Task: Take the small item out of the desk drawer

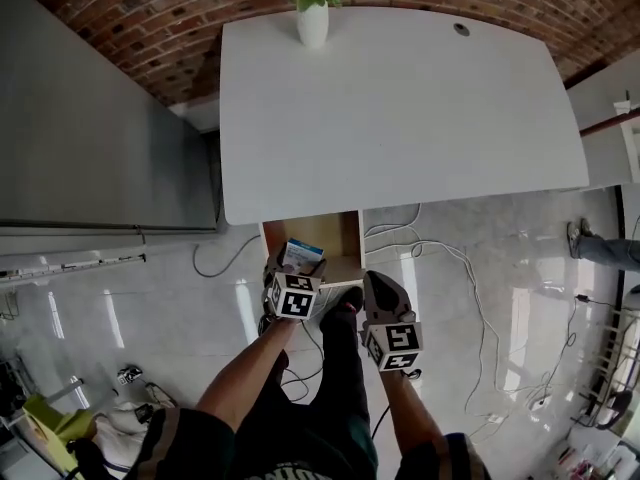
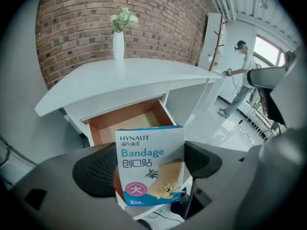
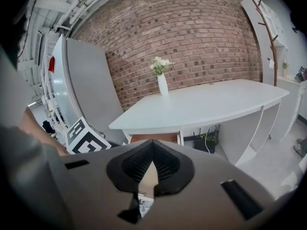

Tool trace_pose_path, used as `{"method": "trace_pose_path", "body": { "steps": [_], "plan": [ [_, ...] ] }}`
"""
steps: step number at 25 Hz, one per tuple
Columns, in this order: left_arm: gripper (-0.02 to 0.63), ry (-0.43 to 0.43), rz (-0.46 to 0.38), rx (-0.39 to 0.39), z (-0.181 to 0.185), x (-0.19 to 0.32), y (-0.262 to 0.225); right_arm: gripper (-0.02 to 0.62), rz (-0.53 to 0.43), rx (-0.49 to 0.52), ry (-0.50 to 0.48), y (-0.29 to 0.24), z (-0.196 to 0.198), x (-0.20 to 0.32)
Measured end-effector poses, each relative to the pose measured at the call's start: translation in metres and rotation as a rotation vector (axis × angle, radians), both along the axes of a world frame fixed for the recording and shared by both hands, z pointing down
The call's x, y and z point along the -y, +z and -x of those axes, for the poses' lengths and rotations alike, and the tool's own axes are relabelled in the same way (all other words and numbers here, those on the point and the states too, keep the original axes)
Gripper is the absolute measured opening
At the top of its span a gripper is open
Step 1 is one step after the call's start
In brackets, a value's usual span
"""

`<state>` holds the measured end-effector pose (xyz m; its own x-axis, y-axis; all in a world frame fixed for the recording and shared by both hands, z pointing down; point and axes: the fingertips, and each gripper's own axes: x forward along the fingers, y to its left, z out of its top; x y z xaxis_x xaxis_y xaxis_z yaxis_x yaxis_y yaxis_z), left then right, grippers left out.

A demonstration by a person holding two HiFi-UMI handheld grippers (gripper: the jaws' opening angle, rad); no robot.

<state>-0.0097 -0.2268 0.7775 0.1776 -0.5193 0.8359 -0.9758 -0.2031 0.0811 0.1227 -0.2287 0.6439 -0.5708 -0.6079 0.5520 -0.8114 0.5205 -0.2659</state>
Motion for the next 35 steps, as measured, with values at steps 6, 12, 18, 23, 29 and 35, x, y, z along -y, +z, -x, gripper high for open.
{"method": "trace_pose_path", "body": {
  "steps": [6,12,18,23,29,35],
  "plan": [
    [0.433,0.031,-0.07,-0.02,0.001,-0.004,-0.055,0.024,-0.017,-0.008,0.034,-0.033,0.001,-0.011],
    [0.433,0.053,-0.155,-0.037,0.006,-0.007,-0.111,0.025,-0.07,-0.006,0.048,-0.071,0.011,-0.018],
    [0.433,0.08,-0.239,-0.048,0.015,-0.005,-0.164,0.025,-0.149,0.0,0.046,-0.112,0.029,-0.021],
    [0.433,0.113,-0.325,-0.048,0.028,-0.001,-0.211,0.025,-0.212,0.016,0.047,-0.151,0.044,-0.024],
    [0.433,0.136,-0.416,-0.044,0.043,-0.003,-0.257,0.025,-0.282,0.02,0.059,-0.184,0.054,-0.03],
    [0.433,0.153,-0.505,-0.041,0.061,-0.002,-0.304,0.025,-0.363,0.01,0.079,-0.22,0.06,-0.029]
  ]
}}
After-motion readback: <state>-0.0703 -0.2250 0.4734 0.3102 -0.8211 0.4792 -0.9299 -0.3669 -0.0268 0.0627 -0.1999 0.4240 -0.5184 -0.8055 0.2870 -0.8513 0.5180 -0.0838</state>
